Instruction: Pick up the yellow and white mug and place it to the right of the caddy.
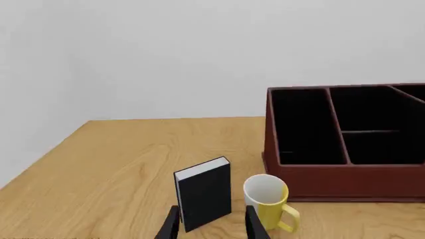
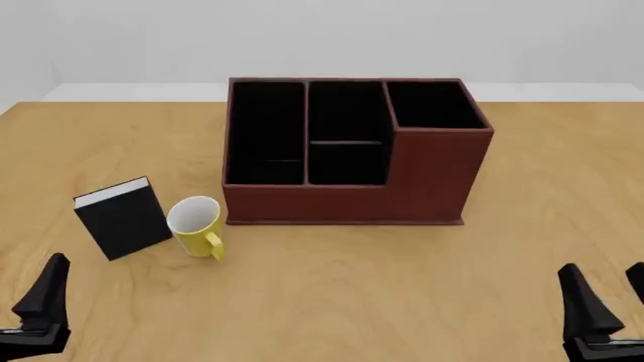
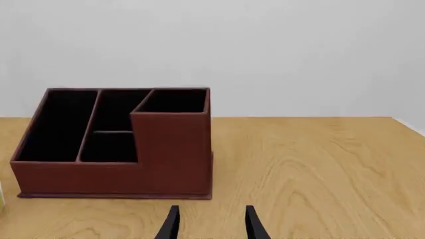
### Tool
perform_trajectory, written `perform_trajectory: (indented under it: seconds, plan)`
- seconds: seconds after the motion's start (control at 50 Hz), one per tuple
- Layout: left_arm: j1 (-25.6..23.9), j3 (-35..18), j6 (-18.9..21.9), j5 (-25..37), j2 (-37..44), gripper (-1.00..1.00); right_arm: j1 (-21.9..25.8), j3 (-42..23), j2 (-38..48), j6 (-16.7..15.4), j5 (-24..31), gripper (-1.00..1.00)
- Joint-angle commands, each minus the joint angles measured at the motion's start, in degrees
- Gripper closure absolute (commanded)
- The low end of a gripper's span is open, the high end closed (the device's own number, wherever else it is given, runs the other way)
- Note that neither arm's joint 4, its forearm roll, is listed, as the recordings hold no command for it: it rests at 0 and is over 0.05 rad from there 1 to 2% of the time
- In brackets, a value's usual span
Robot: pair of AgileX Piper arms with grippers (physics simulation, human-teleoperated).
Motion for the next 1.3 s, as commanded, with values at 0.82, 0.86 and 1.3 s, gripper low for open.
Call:
perform_trajectory:
  seconds: [0.82, 0.86, 1.3]
  plan:
    - [-3.2, 2.8, -2.9, 0.0, -2.7, -1.00, 14.6, -2.8, 5.3, -6.2, 1.0, -1.00]
    - [-3.2, 2.9, -2.9, -0.3, -2.5, -1.00, 15.4, -3.2, 6.8, -6.8, -0.1, -1.00]
    - [-3.2, 2.8, -2.9, -0.3, -2.3, -1.00, 24.7, -5.1, 25.6, -7.2, -15.5, -1.00]
